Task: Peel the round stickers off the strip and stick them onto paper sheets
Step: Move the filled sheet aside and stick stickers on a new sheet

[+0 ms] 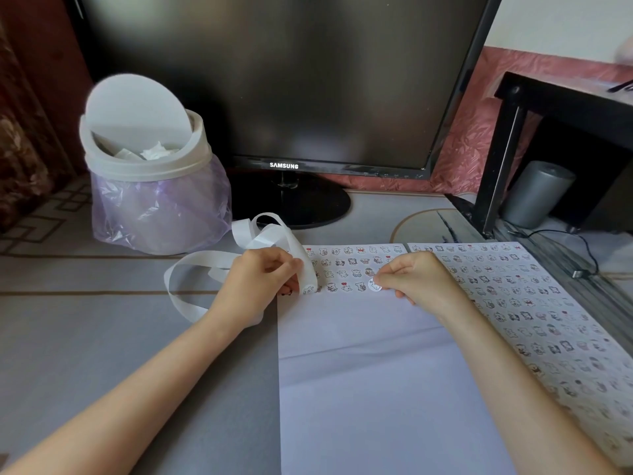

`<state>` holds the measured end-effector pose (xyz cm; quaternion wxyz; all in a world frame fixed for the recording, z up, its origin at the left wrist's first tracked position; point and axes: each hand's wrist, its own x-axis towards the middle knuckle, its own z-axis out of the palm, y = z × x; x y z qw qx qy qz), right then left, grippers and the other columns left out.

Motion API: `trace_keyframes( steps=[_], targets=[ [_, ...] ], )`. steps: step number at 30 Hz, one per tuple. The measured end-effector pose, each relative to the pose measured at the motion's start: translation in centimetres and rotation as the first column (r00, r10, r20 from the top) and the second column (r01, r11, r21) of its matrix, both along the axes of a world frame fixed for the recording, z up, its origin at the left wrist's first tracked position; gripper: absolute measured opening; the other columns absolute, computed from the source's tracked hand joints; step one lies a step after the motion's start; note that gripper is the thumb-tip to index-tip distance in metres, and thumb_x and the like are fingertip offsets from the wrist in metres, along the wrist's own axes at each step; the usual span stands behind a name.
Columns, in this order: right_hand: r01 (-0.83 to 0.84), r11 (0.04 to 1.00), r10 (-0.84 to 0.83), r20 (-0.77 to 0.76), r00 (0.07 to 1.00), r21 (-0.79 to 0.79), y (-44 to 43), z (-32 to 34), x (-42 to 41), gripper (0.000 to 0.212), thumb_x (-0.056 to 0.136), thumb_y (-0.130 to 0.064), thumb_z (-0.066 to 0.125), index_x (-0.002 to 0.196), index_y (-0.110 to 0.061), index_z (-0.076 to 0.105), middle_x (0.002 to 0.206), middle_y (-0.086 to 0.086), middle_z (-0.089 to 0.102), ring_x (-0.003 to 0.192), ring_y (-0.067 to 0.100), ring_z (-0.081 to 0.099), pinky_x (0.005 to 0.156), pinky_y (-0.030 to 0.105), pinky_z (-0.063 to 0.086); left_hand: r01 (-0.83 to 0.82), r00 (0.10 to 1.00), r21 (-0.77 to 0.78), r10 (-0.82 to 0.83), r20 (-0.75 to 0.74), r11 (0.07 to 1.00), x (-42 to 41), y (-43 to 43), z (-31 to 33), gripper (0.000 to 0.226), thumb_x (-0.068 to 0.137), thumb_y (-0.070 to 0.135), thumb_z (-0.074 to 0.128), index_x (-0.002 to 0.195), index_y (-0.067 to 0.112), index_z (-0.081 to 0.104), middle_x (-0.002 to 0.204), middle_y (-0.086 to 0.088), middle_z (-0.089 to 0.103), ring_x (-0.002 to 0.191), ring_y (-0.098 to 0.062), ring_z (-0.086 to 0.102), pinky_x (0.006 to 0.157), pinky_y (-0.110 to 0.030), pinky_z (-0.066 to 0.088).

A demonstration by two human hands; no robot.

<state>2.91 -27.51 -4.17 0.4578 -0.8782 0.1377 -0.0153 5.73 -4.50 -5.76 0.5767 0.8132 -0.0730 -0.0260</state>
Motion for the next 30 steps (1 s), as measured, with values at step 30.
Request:
trace_keyframes(
  steps=[30],
  targets=[
    [-0.007,1.0,0.009,0.087,0.996,-0.016,-0.4,-1.3,0.2,0.021,0.073,-0.026,0.081,0.078,-0.016,0.062,0.069,-0.002,0.062,0.061,0.009,0.053,0.058,0.024,0.038,-0.002,1.0,0.049,0.001,0.013,0.999,0.0,-0.1,0.0,0.019,0.091,0.021,0.06,0.076,0.015,0.069,0.066,0.004,0.07,0.058,-0.006,0.063,0.07,-0.022,0.053]
  ],
)
